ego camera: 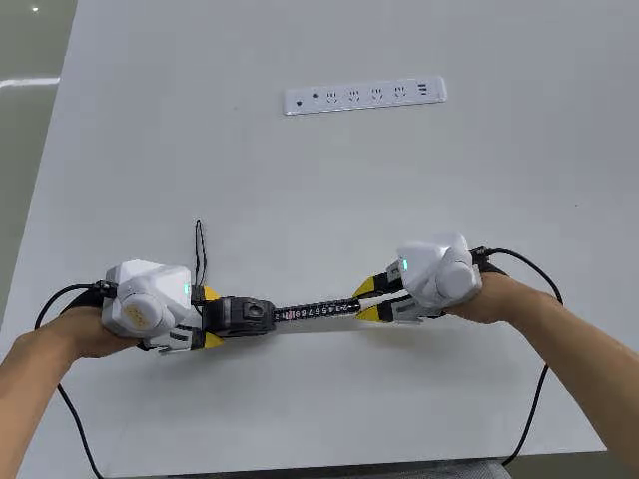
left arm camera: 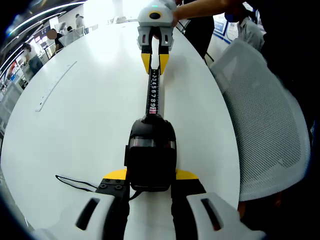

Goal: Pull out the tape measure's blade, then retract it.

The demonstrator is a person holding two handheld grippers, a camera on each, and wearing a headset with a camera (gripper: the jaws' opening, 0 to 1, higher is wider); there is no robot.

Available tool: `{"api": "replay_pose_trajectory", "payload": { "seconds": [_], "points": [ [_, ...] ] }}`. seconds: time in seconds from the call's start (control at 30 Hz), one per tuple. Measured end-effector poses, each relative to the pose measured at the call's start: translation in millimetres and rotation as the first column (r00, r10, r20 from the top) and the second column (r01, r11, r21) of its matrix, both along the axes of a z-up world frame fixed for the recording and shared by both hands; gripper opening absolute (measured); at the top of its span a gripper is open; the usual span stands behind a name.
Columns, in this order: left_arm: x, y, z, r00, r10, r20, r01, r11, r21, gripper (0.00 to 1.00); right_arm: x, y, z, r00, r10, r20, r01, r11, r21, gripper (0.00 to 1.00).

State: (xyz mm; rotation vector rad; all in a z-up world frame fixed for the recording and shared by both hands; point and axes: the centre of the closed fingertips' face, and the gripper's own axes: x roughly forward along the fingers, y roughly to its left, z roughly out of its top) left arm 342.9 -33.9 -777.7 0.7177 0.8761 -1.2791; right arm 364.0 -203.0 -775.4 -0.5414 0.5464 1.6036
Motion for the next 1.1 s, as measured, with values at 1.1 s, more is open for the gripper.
{"api": "replay_pose_trajectory", "payload": {
  "seconds": [1.1],
  "points": [
    [0.1,-0.2,-0.1,1.000,-0.001,0.001,0.001,1.000,0.002,0.28,1.1,-19.6,-1.2,0.999,-0.022,-0.026,0.022,1.000,-0.005,0.10]
  ]
}}
